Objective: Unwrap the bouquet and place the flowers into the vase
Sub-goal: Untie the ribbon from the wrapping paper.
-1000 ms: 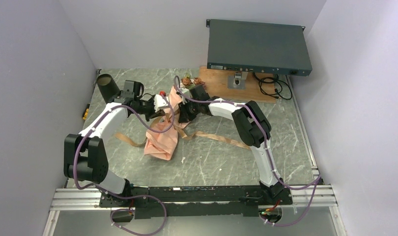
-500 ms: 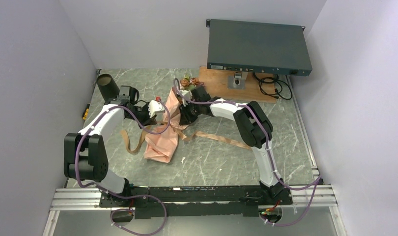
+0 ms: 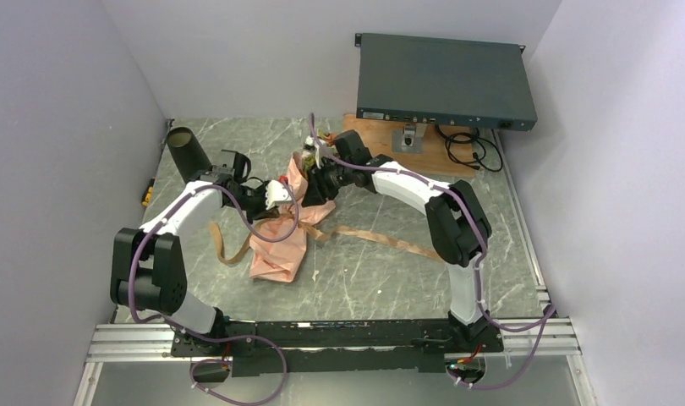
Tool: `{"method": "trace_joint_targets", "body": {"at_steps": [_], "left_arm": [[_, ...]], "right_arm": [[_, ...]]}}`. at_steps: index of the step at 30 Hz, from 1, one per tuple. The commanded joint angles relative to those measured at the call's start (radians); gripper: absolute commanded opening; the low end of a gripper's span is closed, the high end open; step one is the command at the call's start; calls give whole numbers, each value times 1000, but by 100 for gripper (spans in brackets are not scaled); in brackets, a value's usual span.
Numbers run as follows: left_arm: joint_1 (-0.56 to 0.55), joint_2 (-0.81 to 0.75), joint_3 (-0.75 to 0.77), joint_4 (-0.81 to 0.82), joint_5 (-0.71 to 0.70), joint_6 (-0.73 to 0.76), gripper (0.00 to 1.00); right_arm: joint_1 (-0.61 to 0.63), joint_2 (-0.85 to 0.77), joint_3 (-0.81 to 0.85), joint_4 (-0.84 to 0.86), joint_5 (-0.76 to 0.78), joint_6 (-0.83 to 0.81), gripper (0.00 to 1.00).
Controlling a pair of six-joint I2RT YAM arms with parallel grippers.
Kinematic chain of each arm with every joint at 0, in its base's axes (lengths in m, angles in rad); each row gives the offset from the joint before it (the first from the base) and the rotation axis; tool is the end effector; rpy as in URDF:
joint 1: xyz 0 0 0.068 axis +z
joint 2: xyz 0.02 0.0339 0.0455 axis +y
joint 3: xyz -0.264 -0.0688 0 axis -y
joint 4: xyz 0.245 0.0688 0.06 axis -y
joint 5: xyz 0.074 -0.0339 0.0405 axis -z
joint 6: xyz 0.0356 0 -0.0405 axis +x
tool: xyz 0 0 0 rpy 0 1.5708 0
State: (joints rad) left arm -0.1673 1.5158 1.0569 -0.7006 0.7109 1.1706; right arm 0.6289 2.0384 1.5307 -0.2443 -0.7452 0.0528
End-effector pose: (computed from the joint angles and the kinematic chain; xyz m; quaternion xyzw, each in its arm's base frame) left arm 0.2841 -0.0715 0.2298 0.6249 0.6759 -0.2066 0.3317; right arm 0.3541 0.2874 0.2141 -0.3817 0.7780 0.4387 0.2378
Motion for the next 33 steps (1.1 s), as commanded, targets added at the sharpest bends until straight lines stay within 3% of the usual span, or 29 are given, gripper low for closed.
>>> {"method": "trace_joint_targets", "body": {"at_steps": [1,8,17,26,33], "left_arm": [[-9,-40,-20,14,41,16,0],[-15,-57,-28,26,40,10,0],[-27,-88,4,29,48,-28,0],[-182,-149,143,-6,125,-74,0],[-178,-179,113,-93,104,-56,0]], "right_arm": [[0,-19,55,118,-54,133,34],[6,160,208,151,52,203,17],[36,296,234,72,188,78,0],[48,353,234,1,270,-38,0],[53,334,166,8,285,-79,0]]}}
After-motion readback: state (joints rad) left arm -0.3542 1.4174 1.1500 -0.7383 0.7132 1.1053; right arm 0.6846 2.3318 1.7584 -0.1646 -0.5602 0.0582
